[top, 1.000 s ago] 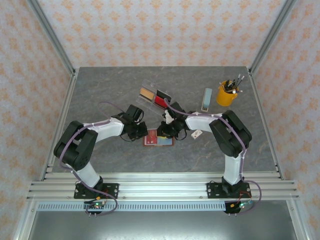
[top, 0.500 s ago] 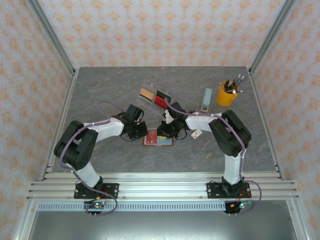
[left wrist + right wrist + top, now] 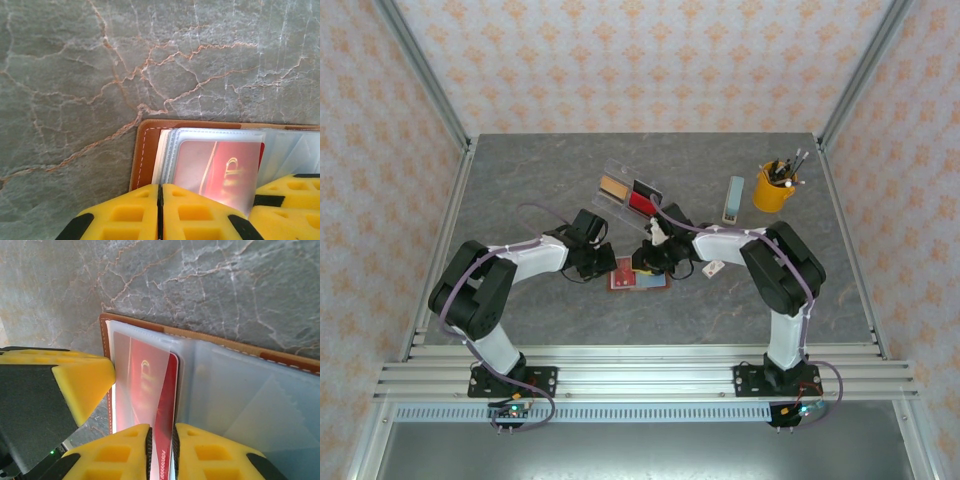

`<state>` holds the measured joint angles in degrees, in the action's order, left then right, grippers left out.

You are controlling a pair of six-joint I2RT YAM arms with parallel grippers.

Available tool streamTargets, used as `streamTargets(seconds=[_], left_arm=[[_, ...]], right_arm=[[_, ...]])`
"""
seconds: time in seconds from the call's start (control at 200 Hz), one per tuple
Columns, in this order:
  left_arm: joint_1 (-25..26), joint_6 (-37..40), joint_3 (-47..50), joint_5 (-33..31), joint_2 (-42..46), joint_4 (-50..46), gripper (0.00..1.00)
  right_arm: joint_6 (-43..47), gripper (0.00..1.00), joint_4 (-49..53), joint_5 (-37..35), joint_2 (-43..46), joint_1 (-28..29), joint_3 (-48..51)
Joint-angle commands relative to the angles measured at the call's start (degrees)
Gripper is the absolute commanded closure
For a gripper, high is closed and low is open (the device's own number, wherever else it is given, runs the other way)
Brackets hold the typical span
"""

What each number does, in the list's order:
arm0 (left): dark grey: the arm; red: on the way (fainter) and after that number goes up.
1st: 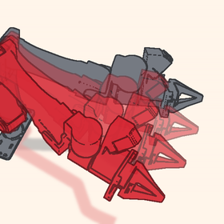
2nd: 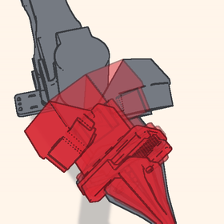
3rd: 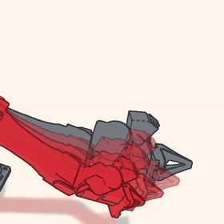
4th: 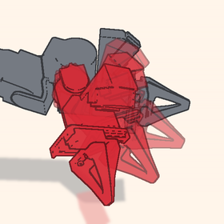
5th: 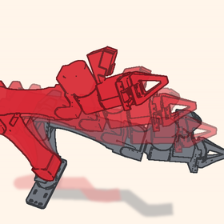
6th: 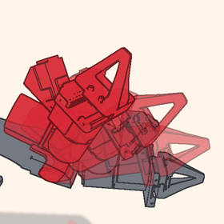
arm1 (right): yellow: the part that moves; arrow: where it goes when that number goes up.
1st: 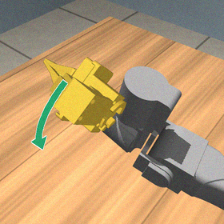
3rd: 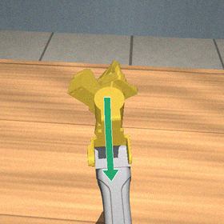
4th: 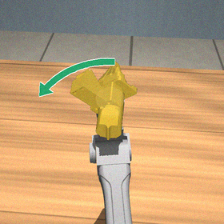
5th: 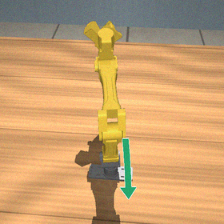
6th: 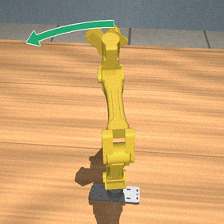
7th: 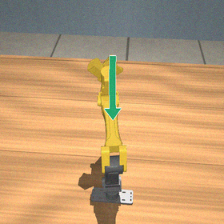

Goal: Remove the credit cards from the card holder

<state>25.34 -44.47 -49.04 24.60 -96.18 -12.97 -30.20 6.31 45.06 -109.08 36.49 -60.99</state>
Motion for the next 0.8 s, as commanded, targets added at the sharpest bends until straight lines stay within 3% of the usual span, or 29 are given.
streamTargets(seconds=[0.0,0.31,0.676,0.796], left_arm=[[-0.12,0.96,0.69,-1.18,-1.99,-1.69,0.89],[-0.12,0.87,0.74,-1.2,-2.26,-1.61,0.89],[-0.1,0.2,1.48,-0.66,-2.61,-0.53,0.89],[-0.11,-0.43,1.75,-0.34,-2.62,-0.16,0.89]], right_arm=[[-0.41,0.82,0.36,0.43,-1.97,0.34,-1.45],[-0.12,0.87,0.99,0.05,-2.45,0.34,-1.52],[-1.06,0.86,-1.37,1.96,-4.01,0.34,-1.59],[-1.51,0.91,-2.23,1.97,-3.68,0.34,-1.28]])
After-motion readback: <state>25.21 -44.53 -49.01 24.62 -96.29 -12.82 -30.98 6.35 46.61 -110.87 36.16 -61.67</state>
